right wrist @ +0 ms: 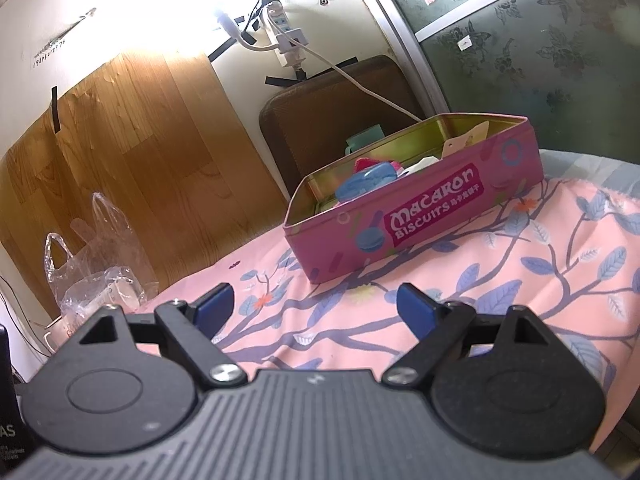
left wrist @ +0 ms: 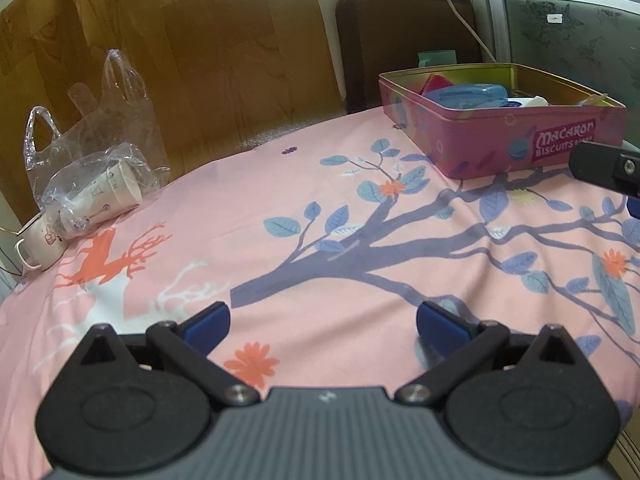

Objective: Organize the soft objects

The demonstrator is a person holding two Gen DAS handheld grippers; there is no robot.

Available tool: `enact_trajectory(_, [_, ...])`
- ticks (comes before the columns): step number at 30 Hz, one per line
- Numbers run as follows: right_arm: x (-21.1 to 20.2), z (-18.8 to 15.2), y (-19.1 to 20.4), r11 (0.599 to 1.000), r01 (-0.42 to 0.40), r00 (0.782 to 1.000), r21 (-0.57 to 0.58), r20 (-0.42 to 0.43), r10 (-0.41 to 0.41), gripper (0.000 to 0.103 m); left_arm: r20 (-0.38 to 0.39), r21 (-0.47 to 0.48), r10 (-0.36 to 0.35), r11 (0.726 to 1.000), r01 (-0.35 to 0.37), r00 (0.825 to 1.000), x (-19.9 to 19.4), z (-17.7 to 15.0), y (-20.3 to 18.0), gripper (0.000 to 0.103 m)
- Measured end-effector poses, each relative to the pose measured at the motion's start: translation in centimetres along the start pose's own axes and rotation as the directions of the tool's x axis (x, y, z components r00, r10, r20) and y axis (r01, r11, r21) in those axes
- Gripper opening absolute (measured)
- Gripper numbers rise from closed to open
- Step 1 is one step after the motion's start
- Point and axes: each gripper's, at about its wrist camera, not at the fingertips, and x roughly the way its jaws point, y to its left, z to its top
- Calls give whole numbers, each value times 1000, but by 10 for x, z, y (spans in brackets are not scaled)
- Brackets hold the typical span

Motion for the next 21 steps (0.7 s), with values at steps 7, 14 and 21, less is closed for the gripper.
enact_trajectory(7, [-1, 0, 0, 1000, 4, 1000, 1, 3, -4, 91, -22, 2, -17, 1000, 17, 1000, -1, -2, -1, 103])
enact_trajectory(14, [-4, -2, 3, 1000, 7, 1000, 2, 3, -7, 91, -70, -24, -51, 998, 50, 996, 1, -4, 0, 103])
enact_trajectory(21, [-4, -3, 4, 1000, 12, 1000, 12, -3, -12, 91, -88, -24, -59, 998, 57, 994, 2, -7, -5, 103])
